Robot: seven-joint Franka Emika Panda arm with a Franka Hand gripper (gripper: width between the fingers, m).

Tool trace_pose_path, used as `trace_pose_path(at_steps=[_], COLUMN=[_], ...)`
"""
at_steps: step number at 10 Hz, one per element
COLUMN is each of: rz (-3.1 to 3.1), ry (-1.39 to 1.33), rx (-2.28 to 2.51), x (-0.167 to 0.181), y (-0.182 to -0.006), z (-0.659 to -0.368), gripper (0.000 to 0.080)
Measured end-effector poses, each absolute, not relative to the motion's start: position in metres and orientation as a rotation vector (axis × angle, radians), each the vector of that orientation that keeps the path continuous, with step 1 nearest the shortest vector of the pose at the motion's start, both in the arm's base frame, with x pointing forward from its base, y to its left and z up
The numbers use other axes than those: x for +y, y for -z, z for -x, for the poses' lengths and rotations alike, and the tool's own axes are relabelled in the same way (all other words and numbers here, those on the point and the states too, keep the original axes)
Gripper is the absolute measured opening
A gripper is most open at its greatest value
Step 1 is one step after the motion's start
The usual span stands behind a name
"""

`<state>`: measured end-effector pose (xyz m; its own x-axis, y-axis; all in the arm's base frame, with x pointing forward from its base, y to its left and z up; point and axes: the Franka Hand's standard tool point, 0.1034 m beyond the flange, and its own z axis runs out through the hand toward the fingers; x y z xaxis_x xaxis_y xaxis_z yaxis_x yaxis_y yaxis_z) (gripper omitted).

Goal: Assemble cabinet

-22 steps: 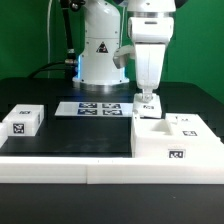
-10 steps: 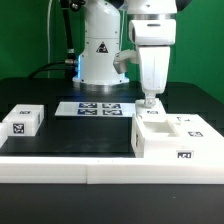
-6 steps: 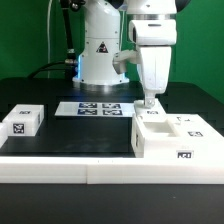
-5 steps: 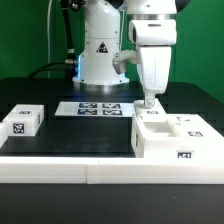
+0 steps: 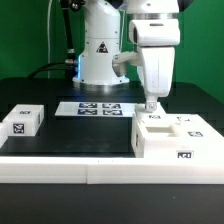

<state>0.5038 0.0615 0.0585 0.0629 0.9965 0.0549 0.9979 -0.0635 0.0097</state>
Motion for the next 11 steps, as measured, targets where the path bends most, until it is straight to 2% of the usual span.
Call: trace_pose_path(at_steps=[1, 6, 11], rz=[2.263, 2.263, 2.229], ry=[0.081, 0.084, 0.089], rx=[-2.136, -2.137, -2.165], x=[0.061, 0.061, 0.059], y=[-0.059, -0.058, -0.059], z=[-0.512, -0.513, -0.550], gripper=[0.0070, 0.0070, 0.0070])
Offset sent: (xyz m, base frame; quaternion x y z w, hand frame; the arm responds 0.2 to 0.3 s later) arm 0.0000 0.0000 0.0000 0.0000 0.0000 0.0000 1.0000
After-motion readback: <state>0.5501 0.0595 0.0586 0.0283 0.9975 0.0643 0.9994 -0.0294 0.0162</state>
